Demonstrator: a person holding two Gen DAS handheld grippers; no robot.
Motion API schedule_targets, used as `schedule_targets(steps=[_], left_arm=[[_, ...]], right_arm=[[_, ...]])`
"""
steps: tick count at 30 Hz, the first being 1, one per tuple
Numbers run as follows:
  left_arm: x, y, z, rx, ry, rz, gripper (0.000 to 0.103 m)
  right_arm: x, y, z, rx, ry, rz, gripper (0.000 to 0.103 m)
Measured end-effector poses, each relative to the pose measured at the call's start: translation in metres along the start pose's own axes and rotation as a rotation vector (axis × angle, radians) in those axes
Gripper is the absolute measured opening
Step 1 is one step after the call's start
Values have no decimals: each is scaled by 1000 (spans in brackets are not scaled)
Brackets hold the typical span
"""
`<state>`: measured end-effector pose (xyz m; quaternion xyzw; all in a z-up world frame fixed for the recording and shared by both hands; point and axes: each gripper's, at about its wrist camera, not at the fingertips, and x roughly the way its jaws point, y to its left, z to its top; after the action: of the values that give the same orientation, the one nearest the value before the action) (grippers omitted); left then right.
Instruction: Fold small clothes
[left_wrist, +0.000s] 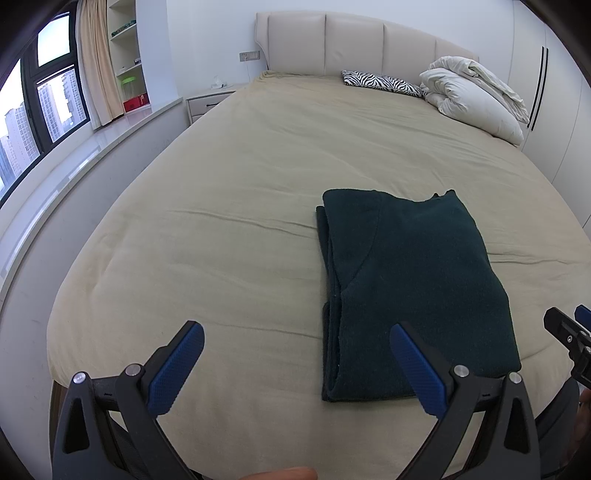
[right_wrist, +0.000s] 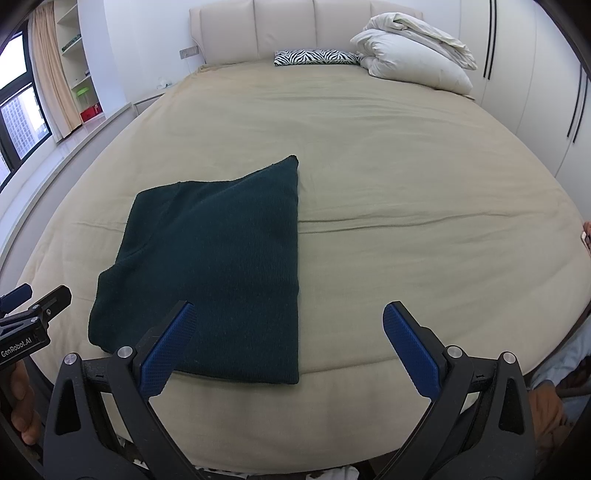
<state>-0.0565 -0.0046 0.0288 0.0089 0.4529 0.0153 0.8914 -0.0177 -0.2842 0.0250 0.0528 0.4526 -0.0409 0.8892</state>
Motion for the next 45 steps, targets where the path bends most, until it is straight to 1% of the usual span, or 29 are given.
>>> schedule_targets(steps=[21,45], left_arm=[[2,-1,-5,1,7,-2,103],[6,0,-3,5,19,-7,103]], right_arm=[[2,-5,-2,4,4,-2,103],[2,-5,-2,5,8,-1,103]])
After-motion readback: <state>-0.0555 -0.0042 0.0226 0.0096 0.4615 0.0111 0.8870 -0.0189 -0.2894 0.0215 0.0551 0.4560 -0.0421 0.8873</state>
